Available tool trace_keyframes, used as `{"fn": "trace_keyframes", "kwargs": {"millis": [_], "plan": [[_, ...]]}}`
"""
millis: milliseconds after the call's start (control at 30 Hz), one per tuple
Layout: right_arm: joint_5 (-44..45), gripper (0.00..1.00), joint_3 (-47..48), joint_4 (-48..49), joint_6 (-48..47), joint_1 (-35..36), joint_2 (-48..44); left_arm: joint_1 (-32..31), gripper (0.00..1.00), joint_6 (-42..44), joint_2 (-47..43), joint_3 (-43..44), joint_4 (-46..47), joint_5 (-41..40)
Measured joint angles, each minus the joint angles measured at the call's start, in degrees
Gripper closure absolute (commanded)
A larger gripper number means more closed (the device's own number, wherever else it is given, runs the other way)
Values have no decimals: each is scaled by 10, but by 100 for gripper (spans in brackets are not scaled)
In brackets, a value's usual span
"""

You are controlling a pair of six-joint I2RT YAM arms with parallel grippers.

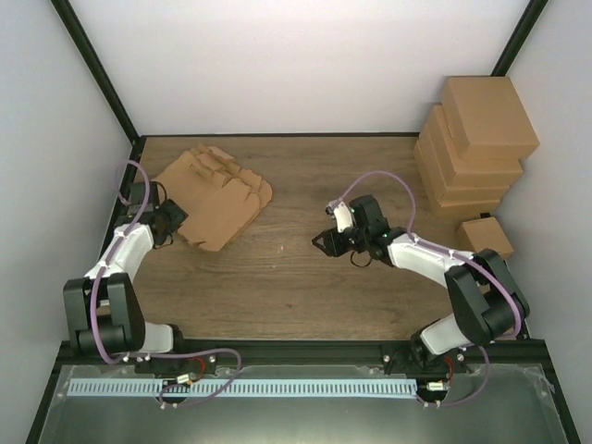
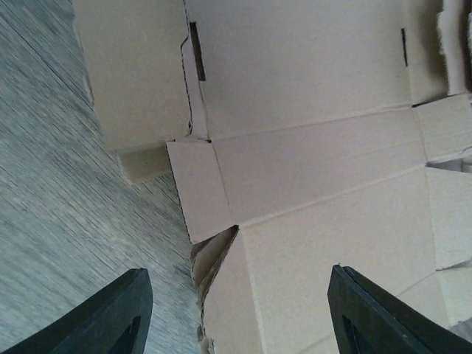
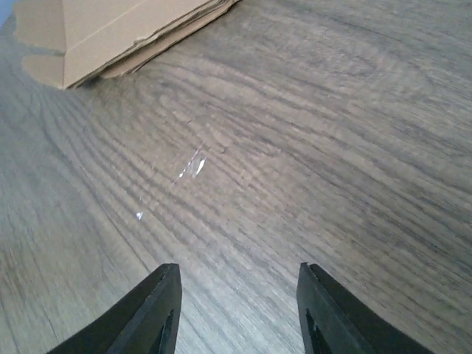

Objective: Fold the paper box

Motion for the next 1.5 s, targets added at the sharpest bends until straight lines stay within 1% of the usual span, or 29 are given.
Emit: {"fn": "trace_keyframes", "kwargs": {"millis": [67,100,133,167,300,467,533,600,633,733,800,833,933,1033,1133,1333,1500], "plan": [[-7,29,-27,19,-5,0,-15,2,22,2,14,2,3,0],[-9,23,-43,32,-13,0,-25,4,18,5,19,3,5,1],[-10,18,-58,41,-12,0,-34,7,17,6,25,4,6,2],[-10,16,-71,51,-11,0,-43,12,17,7,29,5,8,2],[-8,12,-118,91,-10,0,-83,21,17,10,43,18,14,9],[-9,9,-126,137,-5,0,-92,15,17,10,71,39,19,46],[-11,9,-126,152,-1,0,-87,6,15,10,69,39,16,59],[-11,9,-126,164,4,0,-78,-10,10,15,63,39,16,70],[-11,9,-127,170,6,0,-73,-22,10,26,59,39,15,76],[-10,8,-135,193,13,0,-70,-71,5,84,56,66,-14,79],[-9,9,-146,209,16,0,-70,-116,5,133,62,103,-40,56],[-9,8,-153,217,17,0,-70,-143,6,157,68,126,-53,34],[-9,8,-169,234,19,0,-71,-221,12,217,103,188,-86,-34],[-6,8,-186,253,21,0,-78,-271,16,261,159,221,-117,-102],[-6,8,-204,271,25,0,-87,-306,25,296,220,232,-151,-166],[-6,8,-235,300,31,0,-107,-349,33,329,311,273,-198,-238],[-6,8,-246,320,32,0,-115,-352,36,339,328,304,-207,-272]]}}
